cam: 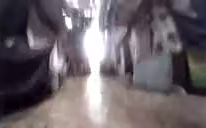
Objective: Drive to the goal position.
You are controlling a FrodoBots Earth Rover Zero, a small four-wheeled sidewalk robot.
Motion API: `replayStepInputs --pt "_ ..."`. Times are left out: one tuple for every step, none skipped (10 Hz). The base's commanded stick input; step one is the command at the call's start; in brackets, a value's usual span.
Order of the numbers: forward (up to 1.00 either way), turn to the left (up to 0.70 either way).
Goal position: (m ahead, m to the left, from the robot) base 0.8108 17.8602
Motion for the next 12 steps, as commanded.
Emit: replayStepInputs --pt "0.99 0.31" --pt "0.99 0.00" --pt "0.99 0.00" --pt "0.99 0.00" --pt "0.99 0.00" --pt "0.99 0.00" --pt "0.99 0.00" --pt "0.99 0.00" --pt "0.99 0.00" --pt "0.99 0.00" --pt "0.99 0.00" --pt "0.99 0.00"
